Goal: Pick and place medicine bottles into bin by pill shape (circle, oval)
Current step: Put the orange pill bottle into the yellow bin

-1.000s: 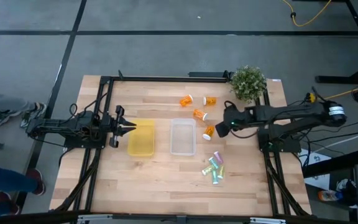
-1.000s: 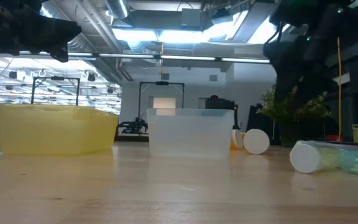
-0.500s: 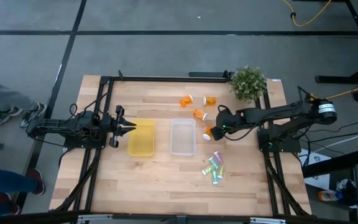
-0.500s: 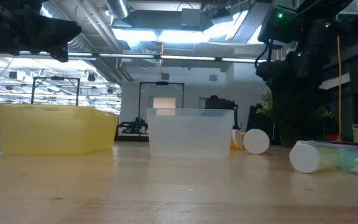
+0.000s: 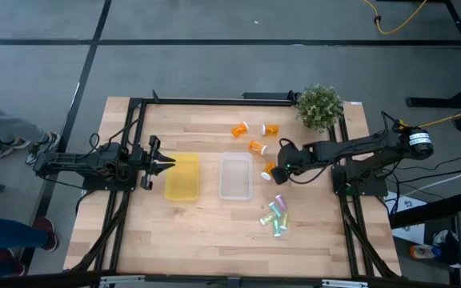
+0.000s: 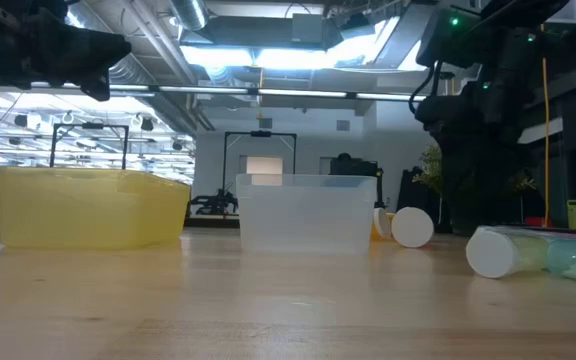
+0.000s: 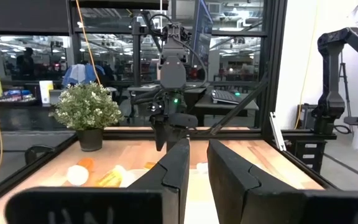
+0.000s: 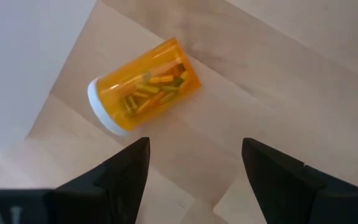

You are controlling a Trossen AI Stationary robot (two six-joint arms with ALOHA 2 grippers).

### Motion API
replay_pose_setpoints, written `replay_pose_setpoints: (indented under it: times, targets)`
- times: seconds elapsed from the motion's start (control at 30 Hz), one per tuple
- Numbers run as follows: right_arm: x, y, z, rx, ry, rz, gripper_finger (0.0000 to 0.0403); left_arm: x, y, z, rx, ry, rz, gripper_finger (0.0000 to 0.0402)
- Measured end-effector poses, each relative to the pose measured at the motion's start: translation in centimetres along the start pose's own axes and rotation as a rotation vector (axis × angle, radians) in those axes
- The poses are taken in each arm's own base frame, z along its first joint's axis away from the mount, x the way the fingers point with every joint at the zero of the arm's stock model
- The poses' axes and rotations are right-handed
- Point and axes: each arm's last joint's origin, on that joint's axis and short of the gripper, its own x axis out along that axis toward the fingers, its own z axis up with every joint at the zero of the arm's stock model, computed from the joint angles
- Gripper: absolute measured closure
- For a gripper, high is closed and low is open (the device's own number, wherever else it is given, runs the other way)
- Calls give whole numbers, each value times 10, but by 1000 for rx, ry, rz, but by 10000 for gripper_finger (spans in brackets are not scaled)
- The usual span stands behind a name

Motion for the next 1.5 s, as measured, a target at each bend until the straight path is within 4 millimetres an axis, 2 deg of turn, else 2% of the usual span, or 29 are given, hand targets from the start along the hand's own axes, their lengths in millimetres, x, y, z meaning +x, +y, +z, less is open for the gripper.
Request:
replay_pose_setpoints:
  times: [0.53,0.87,1.1,1.4,1.5]
  targets:
    - [-1,10,2,2,-51,93,146,0,0,0,-5,0,0,351]
    - [-1,11,5,124,-109,85,146,0,0,0,-2,0,7,351]
    - [0,7,13,307,-114,92,146,0,1,-1,-2,5,36,351]
    - [1,-1,24,7,-148,49,146,0,1,-1,-1,8,36,351]
    - [1,-2,26,-300,-153,26,146,0,1,-1,-2,7,36,351]
